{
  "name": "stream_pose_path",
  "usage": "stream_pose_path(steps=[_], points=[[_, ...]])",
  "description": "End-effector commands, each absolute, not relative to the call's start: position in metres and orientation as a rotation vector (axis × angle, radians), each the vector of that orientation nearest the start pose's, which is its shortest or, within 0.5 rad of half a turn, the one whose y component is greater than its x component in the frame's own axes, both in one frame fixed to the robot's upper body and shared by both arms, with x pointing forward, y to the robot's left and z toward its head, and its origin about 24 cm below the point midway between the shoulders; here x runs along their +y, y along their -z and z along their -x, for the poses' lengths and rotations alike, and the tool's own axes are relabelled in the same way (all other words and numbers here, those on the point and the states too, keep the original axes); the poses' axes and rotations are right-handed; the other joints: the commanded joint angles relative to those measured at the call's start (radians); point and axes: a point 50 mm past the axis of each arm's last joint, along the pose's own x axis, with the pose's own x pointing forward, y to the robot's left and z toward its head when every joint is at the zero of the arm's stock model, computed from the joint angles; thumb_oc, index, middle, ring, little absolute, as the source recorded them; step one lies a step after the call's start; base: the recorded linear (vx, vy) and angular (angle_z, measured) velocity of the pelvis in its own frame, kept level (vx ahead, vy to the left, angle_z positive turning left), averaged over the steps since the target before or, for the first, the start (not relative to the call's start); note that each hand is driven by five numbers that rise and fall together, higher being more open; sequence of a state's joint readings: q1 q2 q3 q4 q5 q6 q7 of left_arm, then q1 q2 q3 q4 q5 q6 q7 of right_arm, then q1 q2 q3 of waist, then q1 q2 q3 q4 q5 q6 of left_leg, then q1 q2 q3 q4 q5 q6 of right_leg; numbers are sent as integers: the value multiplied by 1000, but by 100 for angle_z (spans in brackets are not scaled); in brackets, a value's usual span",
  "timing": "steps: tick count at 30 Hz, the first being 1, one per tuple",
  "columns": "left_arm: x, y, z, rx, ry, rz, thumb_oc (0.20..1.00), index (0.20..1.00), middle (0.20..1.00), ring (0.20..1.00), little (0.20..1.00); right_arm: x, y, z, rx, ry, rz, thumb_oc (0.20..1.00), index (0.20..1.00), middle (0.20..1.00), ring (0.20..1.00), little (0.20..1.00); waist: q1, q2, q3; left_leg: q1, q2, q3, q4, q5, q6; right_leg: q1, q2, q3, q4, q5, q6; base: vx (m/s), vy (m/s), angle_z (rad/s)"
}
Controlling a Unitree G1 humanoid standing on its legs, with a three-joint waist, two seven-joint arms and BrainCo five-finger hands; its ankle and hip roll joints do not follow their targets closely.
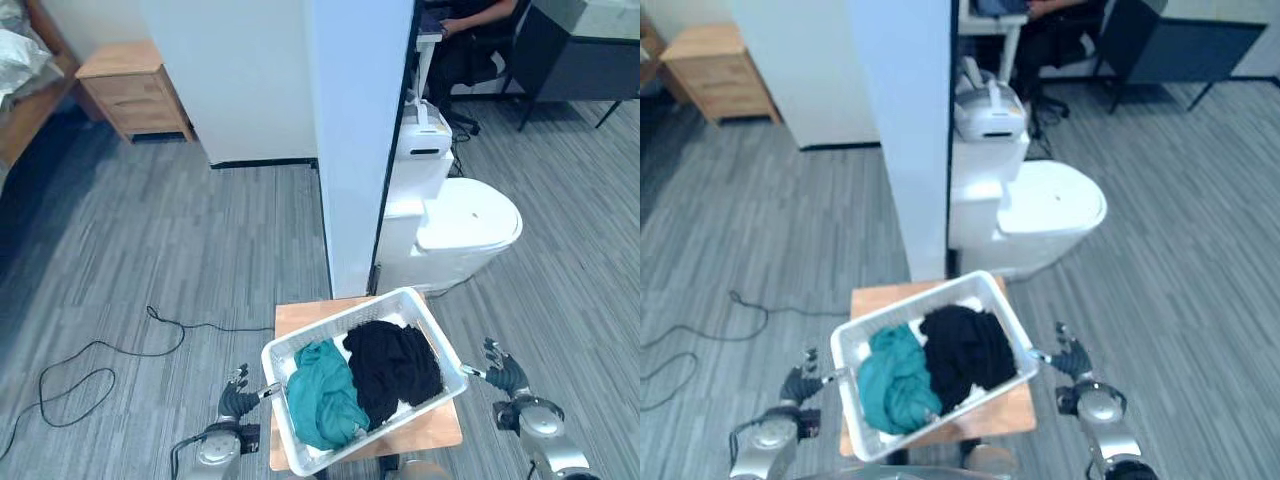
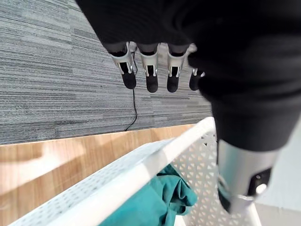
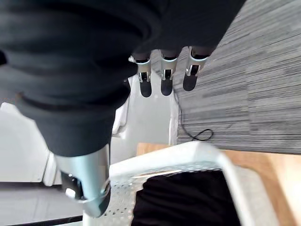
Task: Grab the laundry basket,head to the washer,open it,put in the laundry and shut it.
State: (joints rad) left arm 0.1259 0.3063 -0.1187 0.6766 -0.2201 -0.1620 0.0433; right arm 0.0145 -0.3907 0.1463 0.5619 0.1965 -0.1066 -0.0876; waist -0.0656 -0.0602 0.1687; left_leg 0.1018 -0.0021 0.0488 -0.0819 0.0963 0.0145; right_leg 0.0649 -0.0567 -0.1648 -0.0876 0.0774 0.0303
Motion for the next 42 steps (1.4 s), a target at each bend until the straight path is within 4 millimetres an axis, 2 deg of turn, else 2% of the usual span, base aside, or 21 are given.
stream_pose_path(steps=[1,5,7,8,9,12,13,14,15,16,17,19,20,21,25,29,34,35,36,37,42], points=[[248,88,-166,583,-146,-199,1000,1000,1000,1000,1000,-233,31,-246,323,44,345,1000,1000,1000,1000,1000,50,-33,12,10,-5,36,101,-254,-9,-112,-34,-1,18,-25,102,-51,0,-20],[247,83,-177,553,-143,-218,1000,1000,1000,1000,1000,-222,19,-266,282,-14,409,1000,1000,1000,1000,1000,60,-28,51,-19,-1,39,118,-249,1,-193,-47,13,121,-38,120,-116,-27,-25],[249,70,-200,501,-118,-284,1000,1000,1000,1000,1000,-210,12,-282,258,-55,452,1000,1000,1000,1000,1000,71,-13,95,-114,13,35,171,-230,10,-251,-31,65,303,-114,115,-322,-159,-11],[250,69,-204,495,-125,-304,1000,1000,1000,1000,1000,-207,16,-283,271,-68,464,1000,1000,1000,1000,1000,81,-9,97,-147,19,31,177,-220,3,-235,-43,68,299,-122,109,-220,-253,5],[246,69,-205,495,-95,-322,1000,1000,1000,1000,1000,-207,17,-282,276,-64,473,1000,1000,1000,1000,1000,85,-18,88,-162,10,10,170,-208,-4,-207,-31,92,254,-147,90,-49,-176,15],[242,65,-213,472,-96,-319,1000,1000,1000,1000,1000,-207,18,-287,289,-61,507,1000,1000,1000,1000,1000,100,-21,86,-184,18,2,157,-182,-21,-196,-30,86,215,-135,78,-36,-210,43],[230,63,-220,451,-63,-299,1000,1000,1000,1000,1000,-210,17,-289,288,-40,518,1000,1000,1000,1000,1000,95,-22,99,-221,34,-1,158,-159,-42,-197,-21,75,181,-138,65,-57,-167,24],[230,63,-220,451,-63,-299,1000,1000,1000,1000,1000,-210,17,-289,288,-40,518,1000,1000,1000,1000,1000,94,-21,98,-222,34,-1,158,-159,-42,-197,-21,74,181,-138,65,-94,-285,32],[214,58,-232,413,-17,-292,1000,1000,1000,1000,1000,-218,17,-290,303,1,539,1000,1000,1000,1000,1000,90,-9,106,-239,49,-9,132,-135,-58,-205,-14,41,143,-138,57,-36,-120,40],[214,58,-232,413,-16,-292,1000,1000,1000,1000,1000,-218,17,-290,302,1,539,1000,1000,1000,1000,1000,88,-8,106,-240,49,-11,131,-134,-59,-205,-14,38,142,-137,56,-133,-182,46],[200,50,-244,367,12,-271,1000,1000,1000,1000,1000,-222,12,-295,290,38,544,1000,1000,1000,1000,1000,81,2,133,-276,51,-23,145,-126,-66,-223,-13,18,135,-135,49,-134,-72,35],[178,38,-262,298,53,-258,1000,1000,1000,1000,1000,-218,6,-304,267,49,550,1000,1000,1000,1000,1000,67,3,157,-293,45,-36,190,-159,-69,-259,-17,13,128,-126,41,-182,-64,36],[178,38,-262,297,52,-257,1000,1000,1000,1000,1000,-218,5,-305,266,49,550,1000,1000,1000,1000,1000,67,4,157,-296,45,-37,193,-160,-69,-260,-17,12,129,-126,41,-127,-18,9],[166,30,-270,250,61,-259,1000,1000,1000,1000,1000,-215,2,-307,248,66,544,1000,1000,1000,1000,1000,56,15,167,-293,47,-32,183,-145,-67,-263,-10,12,114,-121,41,-45,16,-4],[167,27,-269,229,23,-231,1000,1000,1000,1000,1000,-205,-5,-307,189,53,506,1000,1000,1000,1000,1000,53,11,156,-269,49,-11,121,-129,-66,-257,1,19,94,-111,39,-17,11,0],[175,32,-259,258,20,-250,1000,1000,1000,1000,1000,-198,4,-295,204,19,492,1000,1000,1000,1000,1000,50,-2,136,-234,48,1,97,-134,-58,-231,7,31,80,-109,39,31,21,1],[179,52,-249,369,66,-325,1000,1000,1000,1000,1000,-193,25,-285,307,-12,447,1000,1000,1000,1000,1000,47,-9,127,-207,43,10,83,-139,-52,-214,8,45,76,-109,40,0,10,1],[174,56,-249,387,102,-334,200,200,200,200,200,-186,33,-282,348,-38,414,520,520,520,520,520,45,-9,127,-202,41,13,77,-139,-50,-213,7,48,73,-107,41,0,0,0],[174,56,-249,387,102,-334,200,200,200,200,200,-186,33,-282,348,-38,414,250,250,250,250,250,45,-9,127,-201,41,13,77,-139,-50,-212,7,48,73,-107,41,-18,22,-5],[173,56,-250,388,104,-323,200,200,200,200,200,-184,36,-281,359,-44,395,200,200,200,200,200,46,-9,130,-199,40,14,75,-139,-49,-211,7,49,72,-106,41,-22,11,-5],[170,51,-252,367,109,-269,200,200,200,200,200,-170,39,-277,368,-91,296,200,200,200,200,200,48,-10,139,-197,36,15,81,-141,-46,-207,6,61,67,-99,42,-31,8,2]])
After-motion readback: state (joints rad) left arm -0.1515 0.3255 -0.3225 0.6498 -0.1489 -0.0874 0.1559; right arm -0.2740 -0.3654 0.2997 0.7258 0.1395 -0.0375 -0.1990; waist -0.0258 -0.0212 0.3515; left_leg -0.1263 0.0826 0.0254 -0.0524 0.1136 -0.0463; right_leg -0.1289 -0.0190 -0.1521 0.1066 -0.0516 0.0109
